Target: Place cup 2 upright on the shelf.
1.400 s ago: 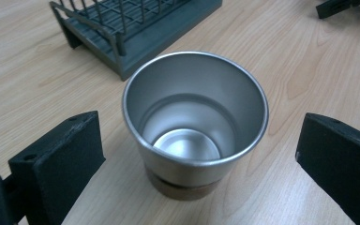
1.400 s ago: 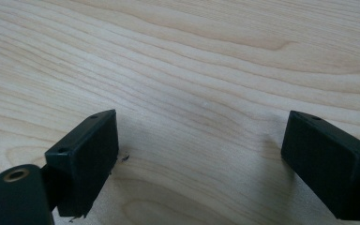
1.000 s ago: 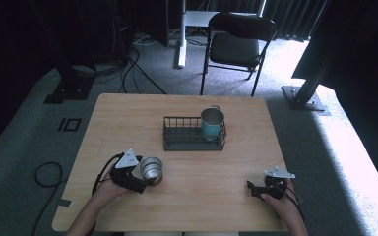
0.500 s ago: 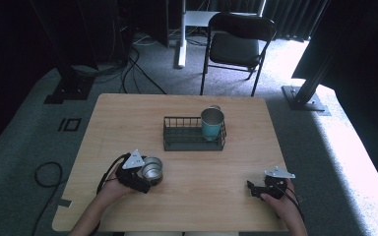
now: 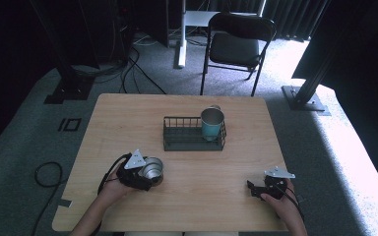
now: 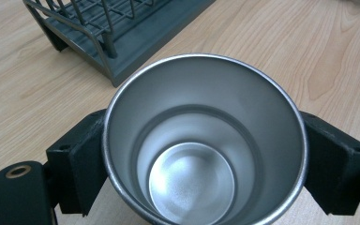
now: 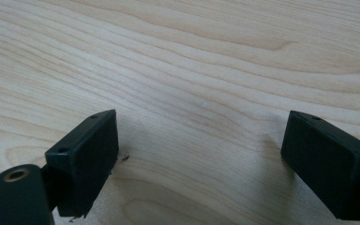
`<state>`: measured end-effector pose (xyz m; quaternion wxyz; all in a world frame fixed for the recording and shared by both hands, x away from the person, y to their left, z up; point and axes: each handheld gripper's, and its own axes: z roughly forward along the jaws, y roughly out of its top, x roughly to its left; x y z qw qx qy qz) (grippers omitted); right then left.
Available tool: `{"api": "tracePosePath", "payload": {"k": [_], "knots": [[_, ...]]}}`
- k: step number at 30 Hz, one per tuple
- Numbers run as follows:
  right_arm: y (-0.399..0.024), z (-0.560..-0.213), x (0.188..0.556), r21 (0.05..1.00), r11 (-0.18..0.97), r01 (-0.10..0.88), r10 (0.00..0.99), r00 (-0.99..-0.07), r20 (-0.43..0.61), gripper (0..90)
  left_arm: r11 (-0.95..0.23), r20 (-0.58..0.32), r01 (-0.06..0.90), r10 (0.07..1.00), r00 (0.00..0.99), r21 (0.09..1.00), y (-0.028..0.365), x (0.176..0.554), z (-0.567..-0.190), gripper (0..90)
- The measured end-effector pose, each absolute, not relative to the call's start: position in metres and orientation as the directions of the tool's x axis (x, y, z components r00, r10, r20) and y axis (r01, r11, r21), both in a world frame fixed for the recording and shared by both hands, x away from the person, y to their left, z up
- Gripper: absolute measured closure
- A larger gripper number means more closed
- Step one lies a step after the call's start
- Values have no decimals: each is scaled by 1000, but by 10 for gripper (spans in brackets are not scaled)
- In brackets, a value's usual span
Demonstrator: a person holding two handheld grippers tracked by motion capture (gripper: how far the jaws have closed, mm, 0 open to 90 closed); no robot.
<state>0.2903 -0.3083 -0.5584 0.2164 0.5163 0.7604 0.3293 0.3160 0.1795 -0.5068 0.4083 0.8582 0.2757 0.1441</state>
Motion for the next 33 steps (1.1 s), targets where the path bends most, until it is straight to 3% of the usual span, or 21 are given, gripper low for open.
{"api": "tracePosePath", "payload": {"k": [33], "knots": [[-308, -558, 290, 724, 250, 643, 928, -372, 11, 110, -468, 23, 320, 592, 806, 824, 179, 339, -439, 143]]}}
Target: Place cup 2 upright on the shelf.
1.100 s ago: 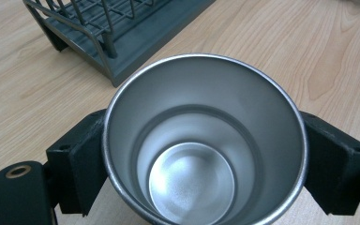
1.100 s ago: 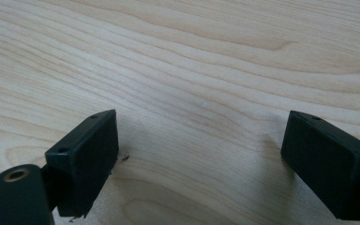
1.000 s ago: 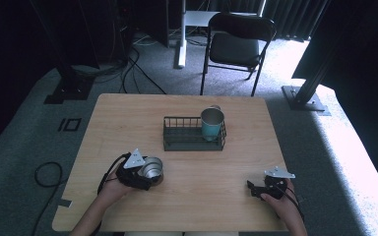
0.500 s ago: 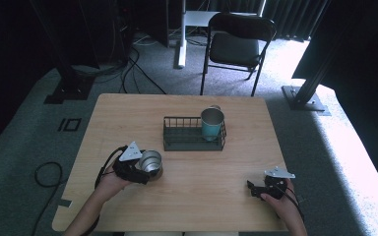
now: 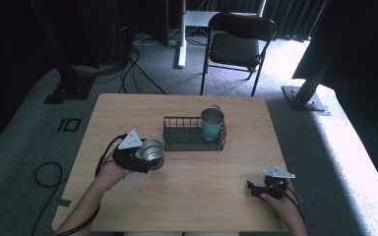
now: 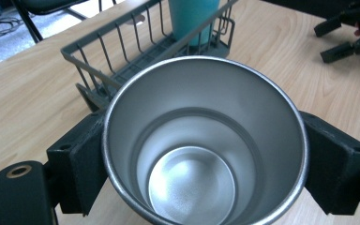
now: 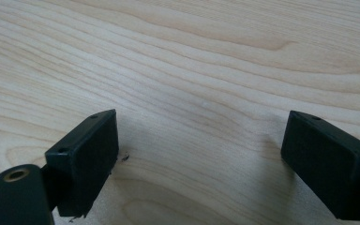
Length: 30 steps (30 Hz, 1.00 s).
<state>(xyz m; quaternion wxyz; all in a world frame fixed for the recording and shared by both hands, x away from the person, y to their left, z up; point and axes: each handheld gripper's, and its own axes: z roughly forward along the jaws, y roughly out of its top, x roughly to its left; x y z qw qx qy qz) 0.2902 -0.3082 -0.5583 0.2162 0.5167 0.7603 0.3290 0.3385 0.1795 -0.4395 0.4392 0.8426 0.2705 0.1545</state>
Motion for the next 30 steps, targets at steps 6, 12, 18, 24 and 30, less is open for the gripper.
{"api": "tracePosePath", "payload": {"k": [6, 12, 18, 24, 30], "knots": [[-308, -558, 290, 724, 249, 643, 928, -372, 11, 110, -468, 43, 300, 593, 804, 831, 173, 343, -431, 143], [-308, -558, 290, 724, 251, 642, 928, -373, 10, 110, -460, 45, 295, 597, 801, 838, 164, 350, -422, 143], [-308, -558, 290, 724, 249, 644, 928, -372, 11, 110, -463, 52, 290, 596, 801, 838, 155, 361, -415, 143], [-308, -558, 290, 724, 249, 644, 928, -372, 12, 110, -437, 34, 294, 603, 797, 850, 145, 375, -405, 143], [-308, -558, 290, 724, 249, 643, 928, -372, 11, 110, -416, 31, 288, 612, 790, 863, 137, 388, -396, 143]]}}
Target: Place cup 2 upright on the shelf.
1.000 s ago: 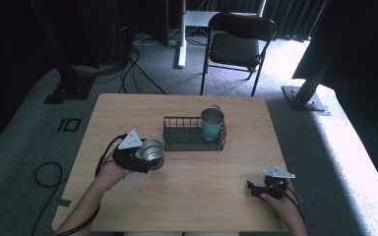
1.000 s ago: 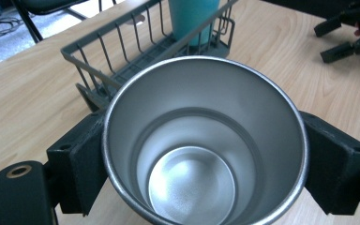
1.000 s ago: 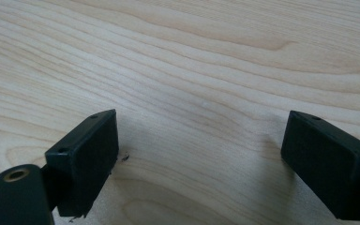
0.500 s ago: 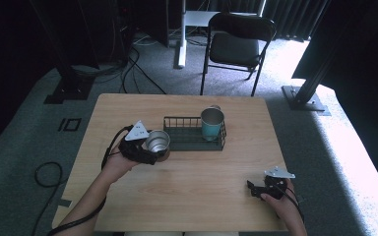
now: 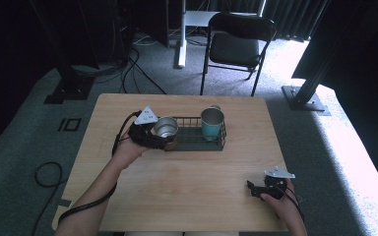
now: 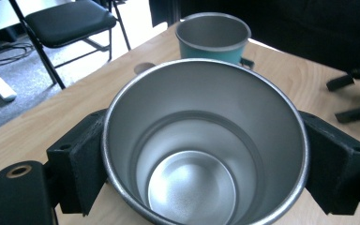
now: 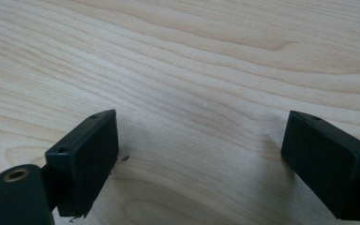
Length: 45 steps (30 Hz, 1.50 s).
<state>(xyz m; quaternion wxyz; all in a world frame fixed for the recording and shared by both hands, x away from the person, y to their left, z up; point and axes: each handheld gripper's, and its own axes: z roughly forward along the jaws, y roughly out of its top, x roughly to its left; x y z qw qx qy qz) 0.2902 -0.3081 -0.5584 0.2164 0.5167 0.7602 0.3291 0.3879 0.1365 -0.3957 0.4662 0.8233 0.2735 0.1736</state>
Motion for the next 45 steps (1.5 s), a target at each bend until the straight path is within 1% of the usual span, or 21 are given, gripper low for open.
{"api": "tracePosePath", "payload": {"k": [19, 22, 26, 33, 45], "knots": [[-308, -558, 290, 724, 250, 643, 928, -372, 11, 110, -379, 18, 309, 658, 753, 872, 107, 431, -390, 143], [-308, -558, 290, 724, 250, 643, 928, -372, 11, 110, -355, -4, 324, 669, 743, 877, 105, 437, -394, 143], [-308, -558, 290, 724, 249, 643, 928, -372, 11, 110, -358, -7, 336, 676, 736, 871, 102, 442, -400, 143], [-308, -558, 290, 724, 249, 643, 928, -372, 11, 110, -327, -49, 391, 710, 702, 860, 95, 457, -417, 144], [-308, -558, 290, 724, 249, 643, 928, -372, 11, 110, -361, -41, 434, 728, 684, 826, 82, 466, -442, 144]]}}
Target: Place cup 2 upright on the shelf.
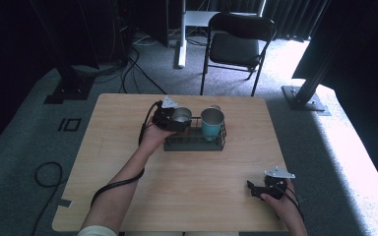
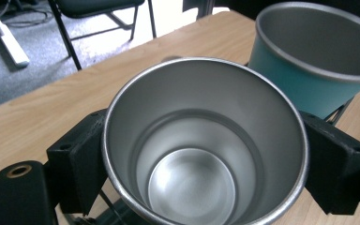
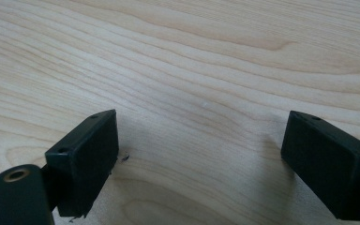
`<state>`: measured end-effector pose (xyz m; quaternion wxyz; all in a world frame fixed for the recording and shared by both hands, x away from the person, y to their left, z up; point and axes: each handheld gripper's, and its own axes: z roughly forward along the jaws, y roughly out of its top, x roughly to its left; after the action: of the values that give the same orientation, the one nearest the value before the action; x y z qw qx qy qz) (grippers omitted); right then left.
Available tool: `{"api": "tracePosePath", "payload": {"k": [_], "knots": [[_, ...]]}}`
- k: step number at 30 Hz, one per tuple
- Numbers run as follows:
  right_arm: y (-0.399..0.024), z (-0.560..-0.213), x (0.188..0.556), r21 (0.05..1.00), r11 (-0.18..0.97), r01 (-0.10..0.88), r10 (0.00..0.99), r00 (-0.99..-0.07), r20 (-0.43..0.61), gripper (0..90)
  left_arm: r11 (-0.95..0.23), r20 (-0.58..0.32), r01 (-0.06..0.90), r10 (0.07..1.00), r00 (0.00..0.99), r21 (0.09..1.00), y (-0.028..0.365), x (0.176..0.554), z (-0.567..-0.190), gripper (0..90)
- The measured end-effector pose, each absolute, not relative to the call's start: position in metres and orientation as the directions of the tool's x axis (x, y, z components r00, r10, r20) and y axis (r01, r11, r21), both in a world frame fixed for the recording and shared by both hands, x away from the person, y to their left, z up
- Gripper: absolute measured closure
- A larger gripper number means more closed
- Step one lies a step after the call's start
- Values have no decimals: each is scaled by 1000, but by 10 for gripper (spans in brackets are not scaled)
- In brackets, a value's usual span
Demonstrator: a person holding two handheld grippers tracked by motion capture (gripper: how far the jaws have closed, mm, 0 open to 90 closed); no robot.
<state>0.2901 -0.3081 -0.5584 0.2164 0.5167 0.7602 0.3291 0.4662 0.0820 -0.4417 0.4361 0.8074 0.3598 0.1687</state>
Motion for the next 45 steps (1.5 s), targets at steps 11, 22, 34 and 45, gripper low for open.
{"api": "tracePosePath", "payload": {"k": [11, 22, 34, 45], "knots": [[-308, -558, 290, 724, 249, 643, 928, -372, 11, 110, -409, -10, 444, 726, 687, 797, 71, 467, -453, 144], [-308, -558, 290, 724, 249, 643, 928, -372, 11, 110, -425, -6, 442, 715, 699, 790, 71, 467, -461, 143], [-308, -558, 290, 724, 250, 643, 928, -373, 11, 109, -393, -74, 478, 708, 703, 785, 76, 467, -454, 10], [-308, -558, 290, 724, 249, 643, 928, -372, 11, 110, -379, -31, 435, 724, 690, 817, 92, 456, -450, 10]]}}
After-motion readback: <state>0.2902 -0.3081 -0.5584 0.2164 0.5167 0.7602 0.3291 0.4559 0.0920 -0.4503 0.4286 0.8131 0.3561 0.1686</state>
